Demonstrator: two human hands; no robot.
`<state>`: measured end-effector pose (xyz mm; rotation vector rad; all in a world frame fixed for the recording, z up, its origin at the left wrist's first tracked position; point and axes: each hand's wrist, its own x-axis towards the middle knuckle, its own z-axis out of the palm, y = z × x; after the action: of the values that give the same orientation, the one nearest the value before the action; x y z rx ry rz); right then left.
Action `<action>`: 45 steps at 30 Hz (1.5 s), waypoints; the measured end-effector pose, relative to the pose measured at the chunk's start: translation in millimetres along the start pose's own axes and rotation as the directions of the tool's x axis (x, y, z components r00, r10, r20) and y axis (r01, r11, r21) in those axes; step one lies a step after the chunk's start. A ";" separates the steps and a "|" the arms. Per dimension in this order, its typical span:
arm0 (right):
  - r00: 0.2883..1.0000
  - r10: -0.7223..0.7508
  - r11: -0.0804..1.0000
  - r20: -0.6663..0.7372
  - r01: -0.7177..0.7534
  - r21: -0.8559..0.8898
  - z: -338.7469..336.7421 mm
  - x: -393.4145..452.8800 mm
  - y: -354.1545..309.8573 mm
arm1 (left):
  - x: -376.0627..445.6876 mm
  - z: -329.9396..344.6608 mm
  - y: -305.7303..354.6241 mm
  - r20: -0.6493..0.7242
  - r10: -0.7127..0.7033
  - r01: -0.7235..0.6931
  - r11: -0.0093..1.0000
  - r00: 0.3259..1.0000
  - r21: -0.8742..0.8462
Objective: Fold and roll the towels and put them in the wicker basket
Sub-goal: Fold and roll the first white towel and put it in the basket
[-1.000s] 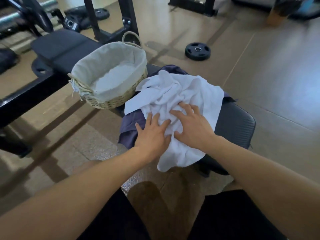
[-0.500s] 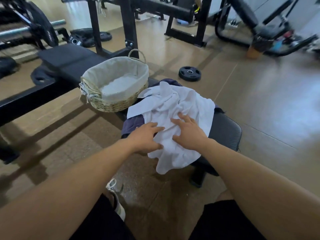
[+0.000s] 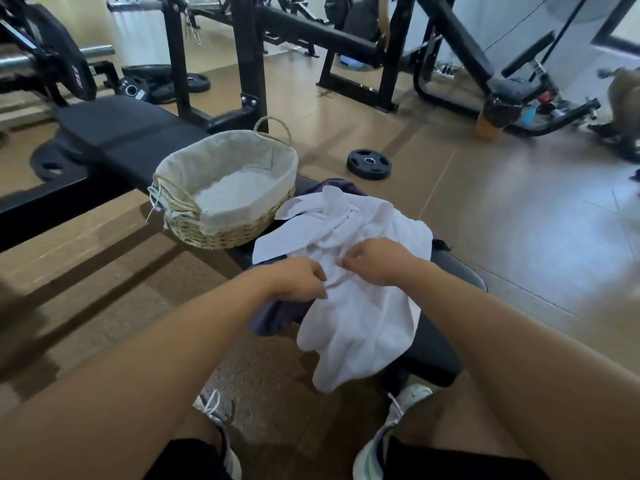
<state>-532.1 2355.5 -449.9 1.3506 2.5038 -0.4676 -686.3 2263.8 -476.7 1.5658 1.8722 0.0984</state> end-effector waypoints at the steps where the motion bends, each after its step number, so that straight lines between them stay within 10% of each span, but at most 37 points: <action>1: 1.000 0.012 1.000 -0.023 -0.012 0.006 -2.3 5.4 -1.1 | 3.7 -3.0 -3.1 -0.031 -0.007 0.007 1.000 0.999 -0.023; 7: 0.874 0.267 0.928 -0.405 -0.120 0.353 18.6 21.9 0.4 | 10.1 -2.4 -17.3 -0.156 -0.063 0.011 0.949 0.986 -0.315; 11: 0.806 0.198 0.952 -0.557 -0.022 0.305 7.6 31.5 -1.5 | 7.5 -14.1 -22.3 -0.548 -0.009 -0.093 0.983 0.837 -0.159; 22: 0.858 0.107 0.953 -0.502 0.056 0.298 1.8 41.6 8.8 | 41.8 -13.0 -50.0 -0.674 0.048 -0.153 0.984 0.737 -0.096; 28: 0.588 0.207 0.850 -0.782 0.287 0.441 -10.5 25.6 18.3 | 25.5 -32.1 -24.6 -0.838 -0.132 -0.378 0.848 0.530 -0.372; 36: 0.293 0.411 0.668 -0.863 0.547 0.504 -22.0 4.3 22.2 | 8.8 -41.3 -9.0 -0.864 -0.190 -0.509 0.741 0.466 -0.438; 40: 0.373 0.525 0.558 -0.765 0.528 0.640 -22.0 3.4 29.8 | 13.0 -42.4 -20.5 -0.771 -0.174 -0.327 0.832 0.613 -0.448; 45: 0.746 0.430 0.508 -0.509 0.267 0.819 -18.7 4.3 33.4 | 10.9 -38.7 -24.4 -0.640 -0.167 -0.165 0.890 0.750 -0.426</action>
<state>-507.6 2383.5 -439.6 2.3619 2.7702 -1.6917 -728.2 2280.7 -463.5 1.2629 2.1410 1.1652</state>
